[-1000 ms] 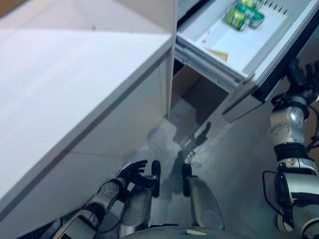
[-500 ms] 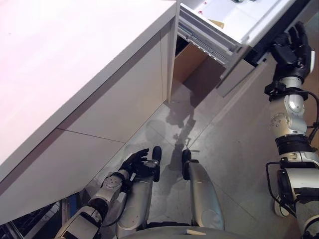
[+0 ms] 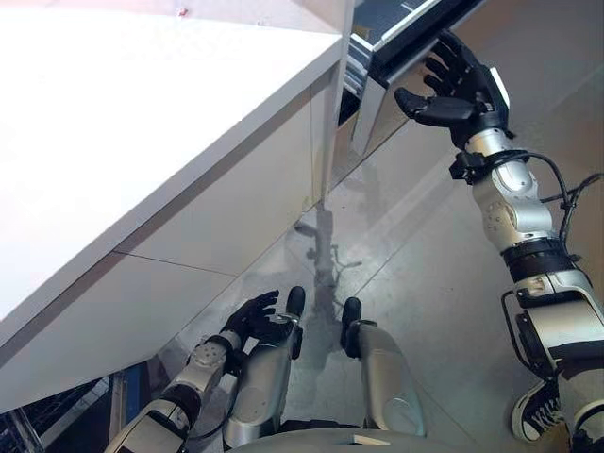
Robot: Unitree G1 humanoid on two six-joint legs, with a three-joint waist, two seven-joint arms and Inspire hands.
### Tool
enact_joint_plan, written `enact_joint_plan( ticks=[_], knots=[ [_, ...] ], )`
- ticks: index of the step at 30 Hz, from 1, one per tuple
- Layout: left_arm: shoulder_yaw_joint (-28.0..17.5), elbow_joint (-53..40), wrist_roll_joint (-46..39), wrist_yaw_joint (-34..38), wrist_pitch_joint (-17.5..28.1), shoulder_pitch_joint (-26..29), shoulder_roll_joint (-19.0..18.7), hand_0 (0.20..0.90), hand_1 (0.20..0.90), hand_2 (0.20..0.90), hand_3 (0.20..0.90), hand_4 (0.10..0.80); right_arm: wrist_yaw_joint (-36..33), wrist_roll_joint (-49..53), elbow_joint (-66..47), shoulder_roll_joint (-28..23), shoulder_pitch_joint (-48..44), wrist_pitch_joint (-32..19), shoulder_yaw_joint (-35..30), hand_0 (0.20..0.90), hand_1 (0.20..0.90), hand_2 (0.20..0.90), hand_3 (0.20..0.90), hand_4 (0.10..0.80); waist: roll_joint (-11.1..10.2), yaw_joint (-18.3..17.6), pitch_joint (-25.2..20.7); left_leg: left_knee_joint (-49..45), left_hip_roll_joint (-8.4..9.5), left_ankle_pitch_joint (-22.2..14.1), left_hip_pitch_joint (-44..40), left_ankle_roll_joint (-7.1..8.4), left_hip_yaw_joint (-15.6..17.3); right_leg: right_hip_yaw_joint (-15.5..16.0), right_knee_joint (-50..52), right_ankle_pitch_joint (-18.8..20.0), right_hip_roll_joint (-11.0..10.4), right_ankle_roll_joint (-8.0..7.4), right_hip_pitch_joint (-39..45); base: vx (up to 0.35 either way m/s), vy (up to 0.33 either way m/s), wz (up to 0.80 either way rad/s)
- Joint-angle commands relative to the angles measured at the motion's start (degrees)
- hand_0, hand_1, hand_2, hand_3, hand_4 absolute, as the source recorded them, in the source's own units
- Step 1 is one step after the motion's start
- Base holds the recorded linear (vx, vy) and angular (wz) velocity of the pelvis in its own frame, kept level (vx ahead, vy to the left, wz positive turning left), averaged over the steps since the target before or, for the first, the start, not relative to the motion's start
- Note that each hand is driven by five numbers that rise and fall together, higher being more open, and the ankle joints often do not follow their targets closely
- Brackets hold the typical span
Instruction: Put drinks into fridge and close the fridge
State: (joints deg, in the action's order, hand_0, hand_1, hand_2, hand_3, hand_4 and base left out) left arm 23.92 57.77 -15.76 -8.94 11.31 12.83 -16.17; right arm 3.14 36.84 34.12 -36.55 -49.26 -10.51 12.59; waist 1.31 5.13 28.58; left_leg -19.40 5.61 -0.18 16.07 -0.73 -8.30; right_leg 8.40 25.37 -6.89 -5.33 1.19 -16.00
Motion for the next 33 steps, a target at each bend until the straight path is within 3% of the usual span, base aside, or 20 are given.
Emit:
enact_joint_plan(
  ticks=[1,9,16,22,27,33],
  knots=[
    [2.72,-0.68,2.08,-0.40,0.53,-7.11,-3.72,0.900,0.900,0.900,0.900,0.800,-2.66,-0.80,-5.76,1.92,-7.75,-6.64,-0.76,0.900,0.900,0.900,0.900,0.800,-2.69,3.09,-7.71,-4.73,2.14,-8.61,-2.45,-3.68,2.99,-4.91,-5.49,4.64,-2.49,-3.37,4.26,0.037,-0.016,0.09],
    [1.41,1.53,2.84,-0.15,0.04,-8.09,-3.65,0.900,0.900,0.900,0.900,0.800,-10.96,-1.63,-7.05,2.76,0.75,-9.72,-5.52,0.900,0.900,0.900,0.900,0.800,-3.24,1.31,-11.02,0.81,0.86,-7.48,-7.88,-3.36,4.55,-5.33,-12.17,6.40,-1.70,-3.91,9.41,0.026,-0.024,0.06],
    [-0.37,3.94,2.74,0.38,-0.05,-9.80,-1.69,0.900,0.900,0.900,0.900,0.800,-15.92,-4.52,-11.57,6.30,14.84,-11.72,-7.51,0.900,0.900,0.900,0.900,0.800,-3.45,-1.49,-15.80,9.39,-0.57,-5.03,-13.81,-2.36,7.05,-6.20,-18.97,7.89,0.08,-3.81,13.86,0.013,-0.043,-0.12],
    [-1.45,4.49,0.67,-0.50,-1.11,-10.96,0.09,0.900,0.900,0.900,0.900,0.800,-12.34,-3.31,-8.25,10.38,24.47,-9.89,-7.89,0.900,0.900,0.900,0.900,0.800,-3.19,-2.70,-18.70,14.34,-1.65,-3.31,-16.65,-1.59,8.71,-5.61,-22.80,8.81,1.05,-3.54,16.21,-0.013,-0.054,-0.09],
    [-3.20,5.70,-3.52,-2.04,-2.18,-11.74,1.81,0.900,0.900,0.900,0.900,0.800,-3.16,1.08,-1.27,13.08,30.70,-7.03,-6.62,0.900,0.900,0.900,0.900,0.800,-3.20,-2.98,-20.40,18.00,-2.47,-1.83,-18.40,-0.86,9.32,-4.52,-25.29,9.39,1.62,-3.44,17.65,-0.032,-0.055,-0.02],
    [-6.14,9.14,-7.45,-4.30,-2.79,-11.93,3.29,0.900,0.900,0.900,0.900,0.800,2.81,-0.14,14.04,18.00,37.24,-4.39,-5.40,0.900,0.900,0.900,0.900,0.800,-2.87,-3.03,-22.52,21.77,-3.60,0.11,-19.88,0.00,10.04,-2.98,-27.82,9.75,2.31,-3.37,19.11,-0.026,-0.038,0.06]
  ],
)
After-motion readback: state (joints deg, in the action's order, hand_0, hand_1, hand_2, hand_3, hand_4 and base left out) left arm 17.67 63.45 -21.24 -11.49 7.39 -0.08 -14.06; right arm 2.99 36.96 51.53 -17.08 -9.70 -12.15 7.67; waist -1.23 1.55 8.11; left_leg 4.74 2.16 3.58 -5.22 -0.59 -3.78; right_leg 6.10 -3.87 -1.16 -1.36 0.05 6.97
